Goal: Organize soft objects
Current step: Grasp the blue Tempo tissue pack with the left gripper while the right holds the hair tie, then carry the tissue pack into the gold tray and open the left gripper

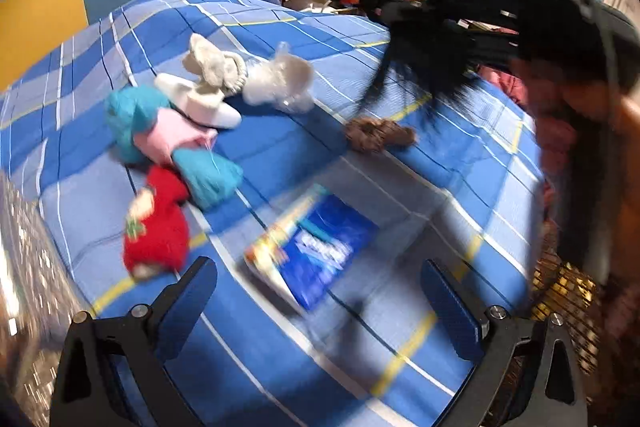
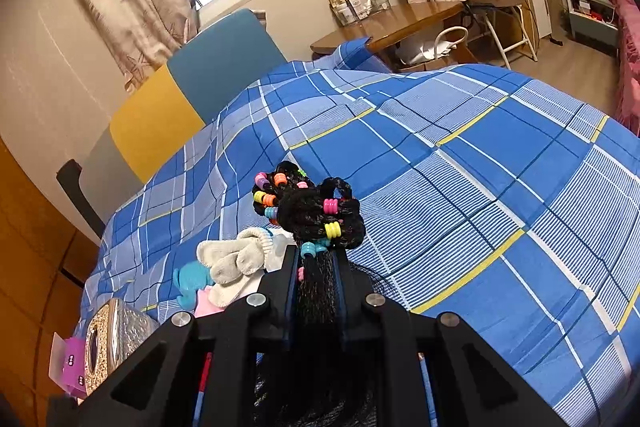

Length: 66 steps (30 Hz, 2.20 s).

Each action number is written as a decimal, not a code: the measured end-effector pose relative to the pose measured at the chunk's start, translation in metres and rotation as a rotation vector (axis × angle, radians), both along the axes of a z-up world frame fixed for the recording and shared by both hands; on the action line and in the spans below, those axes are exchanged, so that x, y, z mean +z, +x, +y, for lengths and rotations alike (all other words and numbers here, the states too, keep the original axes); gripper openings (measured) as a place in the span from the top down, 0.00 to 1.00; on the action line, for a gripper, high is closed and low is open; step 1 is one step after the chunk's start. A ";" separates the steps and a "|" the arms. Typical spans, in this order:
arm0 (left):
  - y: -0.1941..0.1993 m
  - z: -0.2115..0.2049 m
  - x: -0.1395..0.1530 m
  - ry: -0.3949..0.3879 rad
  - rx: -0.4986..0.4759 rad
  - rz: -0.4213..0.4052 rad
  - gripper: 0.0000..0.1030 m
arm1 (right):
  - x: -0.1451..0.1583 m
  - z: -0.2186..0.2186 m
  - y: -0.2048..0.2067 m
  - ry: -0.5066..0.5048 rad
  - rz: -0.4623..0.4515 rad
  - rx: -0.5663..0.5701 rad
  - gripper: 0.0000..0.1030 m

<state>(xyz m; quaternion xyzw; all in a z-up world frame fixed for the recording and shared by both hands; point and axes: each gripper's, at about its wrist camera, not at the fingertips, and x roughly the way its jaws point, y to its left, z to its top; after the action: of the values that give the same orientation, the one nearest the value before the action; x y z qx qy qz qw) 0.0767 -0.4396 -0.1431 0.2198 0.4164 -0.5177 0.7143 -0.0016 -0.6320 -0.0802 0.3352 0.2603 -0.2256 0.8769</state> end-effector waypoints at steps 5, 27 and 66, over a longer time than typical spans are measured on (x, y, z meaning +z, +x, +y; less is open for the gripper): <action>-0.001 -0.029 -0.017 0.098 -0.123 -0.081 0.08 | -0.003 0.000 0.003 0.001 0.018 0.006 0.86; 0.001 0.038 0.033 -0.080 0.078 -0.038 0.44 | -0.017 0.009 0.020 -0.025 0.107 0.051 0.86; 0.149 0.395 0.080 -0.106 0.799 -0.037 0.44 | -0.012 0.030 0.028 -0.168 0.133 0.070 0.86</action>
<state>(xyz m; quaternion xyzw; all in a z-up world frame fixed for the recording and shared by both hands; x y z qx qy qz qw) 0.2255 -0.0444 -0.0630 0.0127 0.4288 -0.2158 0.8772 0.0263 -0.6021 -0.0918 0.2352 0.3098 -0.2375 0.8901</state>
